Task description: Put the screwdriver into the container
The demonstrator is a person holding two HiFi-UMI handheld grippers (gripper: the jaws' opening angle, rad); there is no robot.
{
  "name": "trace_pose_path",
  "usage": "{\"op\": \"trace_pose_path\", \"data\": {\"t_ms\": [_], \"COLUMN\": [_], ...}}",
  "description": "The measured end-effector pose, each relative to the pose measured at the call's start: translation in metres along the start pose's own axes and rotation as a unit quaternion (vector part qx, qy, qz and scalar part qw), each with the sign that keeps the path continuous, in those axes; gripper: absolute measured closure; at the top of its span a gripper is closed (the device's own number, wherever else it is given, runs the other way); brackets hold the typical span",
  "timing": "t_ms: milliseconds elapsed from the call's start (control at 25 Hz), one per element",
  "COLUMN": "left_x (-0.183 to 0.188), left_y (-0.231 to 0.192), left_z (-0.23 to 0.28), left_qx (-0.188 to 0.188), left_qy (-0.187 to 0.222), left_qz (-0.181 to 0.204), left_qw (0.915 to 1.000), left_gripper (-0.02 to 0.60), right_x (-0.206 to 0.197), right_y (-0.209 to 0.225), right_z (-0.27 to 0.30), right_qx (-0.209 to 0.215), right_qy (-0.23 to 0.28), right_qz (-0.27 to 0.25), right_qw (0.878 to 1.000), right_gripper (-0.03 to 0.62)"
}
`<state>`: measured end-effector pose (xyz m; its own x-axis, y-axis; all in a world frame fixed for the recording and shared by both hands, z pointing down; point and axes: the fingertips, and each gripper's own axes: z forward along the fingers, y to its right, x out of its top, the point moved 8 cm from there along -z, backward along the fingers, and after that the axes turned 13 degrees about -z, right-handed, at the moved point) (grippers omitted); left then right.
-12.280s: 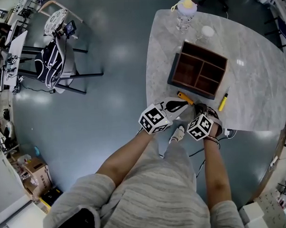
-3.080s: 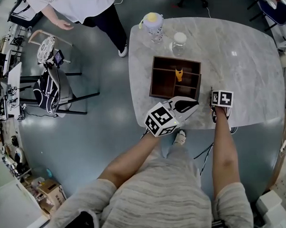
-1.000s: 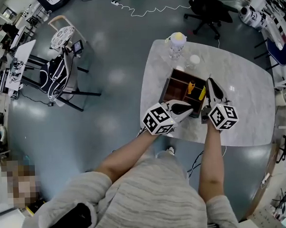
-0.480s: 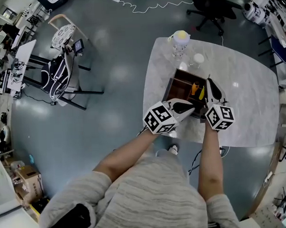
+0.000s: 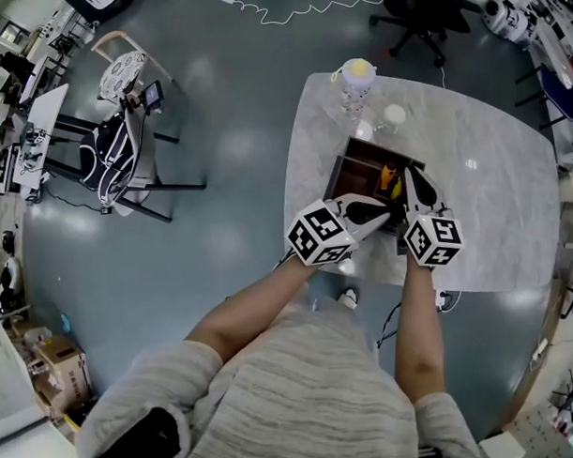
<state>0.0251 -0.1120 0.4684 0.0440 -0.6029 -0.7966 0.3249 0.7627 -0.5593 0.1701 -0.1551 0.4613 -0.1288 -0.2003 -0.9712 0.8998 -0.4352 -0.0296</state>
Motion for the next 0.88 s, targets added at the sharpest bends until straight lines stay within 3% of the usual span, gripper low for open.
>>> {"op": "trace_pose_path", "data": {"t_ms": [480,880], "left_x": [-0.003,-0.003], "left_y": [0.007,0.013], "left_z": [0.002,0.003], "left_qx": [-0.002,0.000], "left_qy": [0.003,0.009], "left_qz": [-0.002,0.000], "left_qw": [1.0000,1.0000], "left_gripper": [0.561,0.561], "right_x": [-0.022,-0.021], "right_y": [-0.013,-0.014], "right_z": [-0.006,-0.009], "right_qx": [0.011,0.024], "right_qy": [-0.110,-0.116], "right_qz": [-0.055,-0.061], "right_qw": [0.992,0.991], "right_gripper": [0.574,0.572]}}
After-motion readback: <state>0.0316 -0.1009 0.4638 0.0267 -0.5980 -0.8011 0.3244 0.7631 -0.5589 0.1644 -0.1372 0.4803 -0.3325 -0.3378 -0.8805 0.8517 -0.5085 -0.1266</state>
